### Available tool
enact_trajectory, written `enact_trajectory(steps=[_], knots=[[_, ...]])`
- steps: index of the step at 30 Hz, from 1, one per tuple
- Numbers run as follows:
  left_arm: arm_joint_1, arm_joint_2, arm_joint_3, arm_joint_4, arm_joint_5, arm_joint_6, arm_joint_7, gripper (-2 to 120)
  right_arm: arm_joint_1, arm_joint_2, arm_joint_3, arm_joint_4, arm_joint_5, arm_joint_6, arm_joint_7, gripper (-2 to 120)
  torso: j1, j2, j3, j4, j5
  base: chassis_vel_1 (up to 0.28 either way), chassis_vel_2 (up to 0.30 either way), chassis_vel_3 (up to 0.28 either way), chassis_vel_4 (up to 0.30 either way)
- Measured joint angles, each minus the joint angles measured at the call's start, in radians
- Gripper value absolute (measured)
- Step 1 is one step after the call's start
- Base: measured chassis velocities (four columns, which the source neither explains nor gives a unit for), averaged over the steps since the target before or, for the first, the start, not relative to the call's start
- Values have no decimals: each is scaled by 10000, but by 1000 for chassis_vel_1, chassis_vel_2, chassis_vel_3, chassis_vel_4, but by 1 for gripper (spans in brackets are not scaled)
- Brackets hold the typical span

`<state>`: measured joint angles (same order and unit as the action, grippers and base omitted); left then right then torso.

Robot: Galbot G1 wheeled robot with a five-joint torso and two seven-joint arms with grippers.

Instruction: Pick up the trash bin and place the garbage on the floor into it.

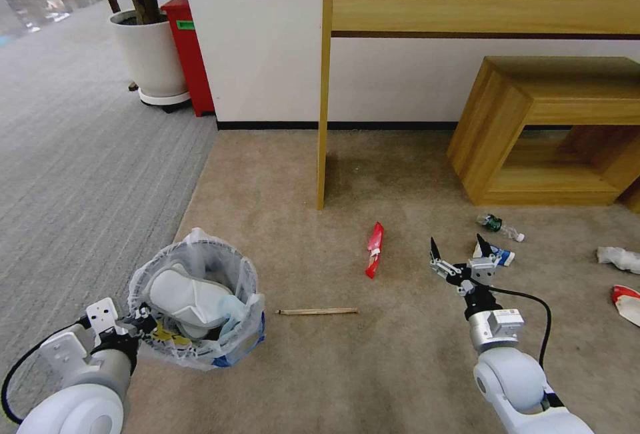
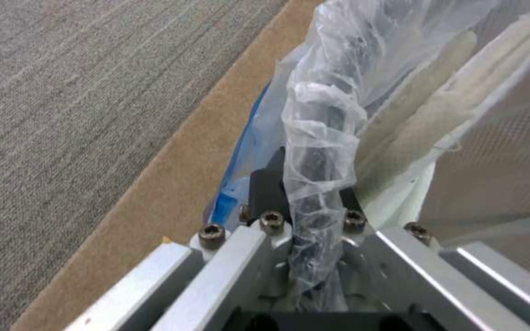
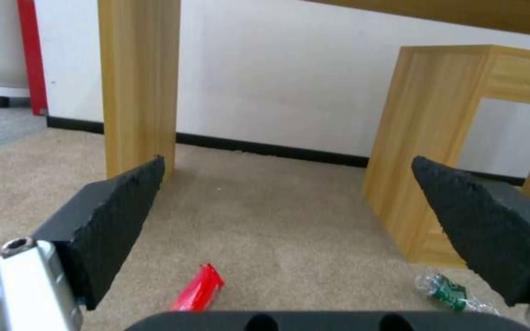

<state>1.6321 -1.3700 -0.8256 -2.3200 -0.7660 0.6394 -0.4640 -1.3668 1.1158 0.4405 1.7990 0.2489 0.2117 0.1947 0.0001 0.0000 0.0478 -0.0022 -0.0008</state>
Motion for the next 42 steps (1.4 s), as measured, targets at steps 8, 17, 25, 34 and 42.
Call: enact_trajectory(steps=[8,17,25,34,42], knots=[[11,-21,-4,-12,2,-3,1,0,-5,29,-7,-42,-34,53,-28,100,0,0,0,0,0,-66,65,52,-69],[12,-34,2,-18,11,-2,1,0,13,30,2,-87,-38,83,-50,100,0,0,0,0,0,-55,56,71,-52],[14,-40,2,-19,11,-5,0,0,12,49,-33,-104,-39,133,-32,100,0,0,0,0,0,-43,43,46,-60],[13,-63,14,-12,23,-9,1,0,51,-63,-114,-82,164,190,-86,100,0,0,0,0,0,-13,17,13,-19],[34,-76,-4,-13,23,-18,6,0,162,-45,-165,-130,194,157,-113,100,0,0,0,0,0,0,0,0,0]])
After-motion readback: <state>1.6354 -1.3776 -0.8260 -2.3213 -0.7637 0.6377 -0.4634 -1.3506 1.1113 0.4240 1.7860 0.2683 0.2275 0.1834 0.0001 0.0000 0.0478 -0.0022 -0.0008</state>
